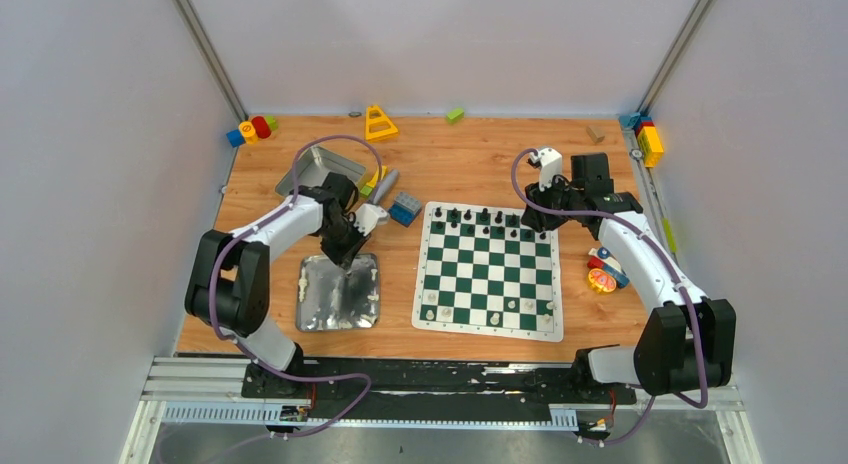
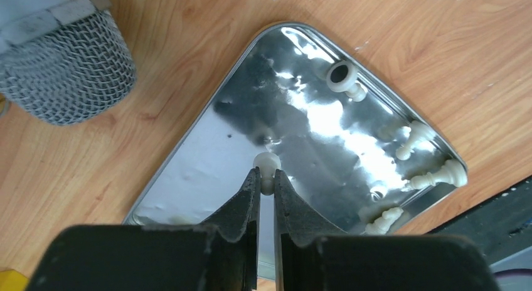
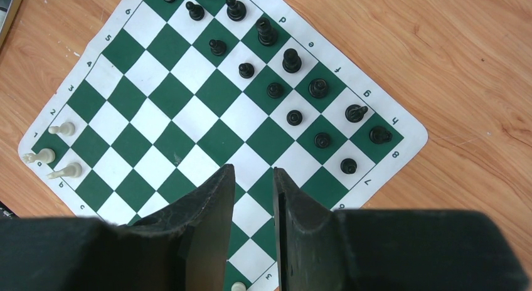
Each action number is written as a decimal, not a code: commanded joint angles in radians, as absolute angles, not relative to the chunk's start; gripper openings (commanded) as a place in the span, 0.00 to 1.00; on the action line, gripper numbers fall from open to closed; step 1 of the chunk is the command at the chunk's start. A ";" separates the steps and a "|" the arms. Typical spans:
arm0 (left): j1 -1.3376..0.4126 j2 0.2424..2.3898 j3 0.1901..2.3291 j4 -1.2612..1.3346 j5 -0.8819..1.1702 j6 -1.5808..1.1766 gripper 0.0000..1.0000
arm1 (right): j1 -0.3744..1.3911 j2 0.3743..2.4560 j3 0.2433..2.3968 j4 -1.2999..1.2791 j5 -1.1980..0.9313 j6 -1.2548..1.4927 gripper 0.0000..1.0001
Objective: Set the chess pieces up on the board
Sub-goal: Pick up the chess piece from the storage box, then place the chess piece on the chessboard.
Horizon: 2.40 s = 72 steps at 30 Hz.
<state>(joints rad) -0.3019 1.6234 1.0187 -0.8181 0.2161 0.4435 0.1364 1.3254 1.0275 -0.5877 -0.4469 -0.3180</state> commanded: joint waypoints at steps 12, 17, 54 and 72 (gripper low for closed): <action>-0.702 1.654 1.384 -0.973 0.222 0.409 0.12 | 0.143 1.293 1.026 -0.553 -0.409 -0.324 0.29; -0.856 1.765 1.520 -0.996 0.247 0.417 0.13 | 0.144 1.289 1.023 -0.550 -0.397 -0.322 0.29; -1.044 2.041 1.568 -0.912 0.185 0.406 0.19 | 0.141 1.282 1.014 -0.549 -0.400 -0.335 0.29; -1.043 1.995 1.546 -0.887 0.149 0.397 0.47 | 0.142 1.287 1.014 -0.553 -0.399 -0.336 0.29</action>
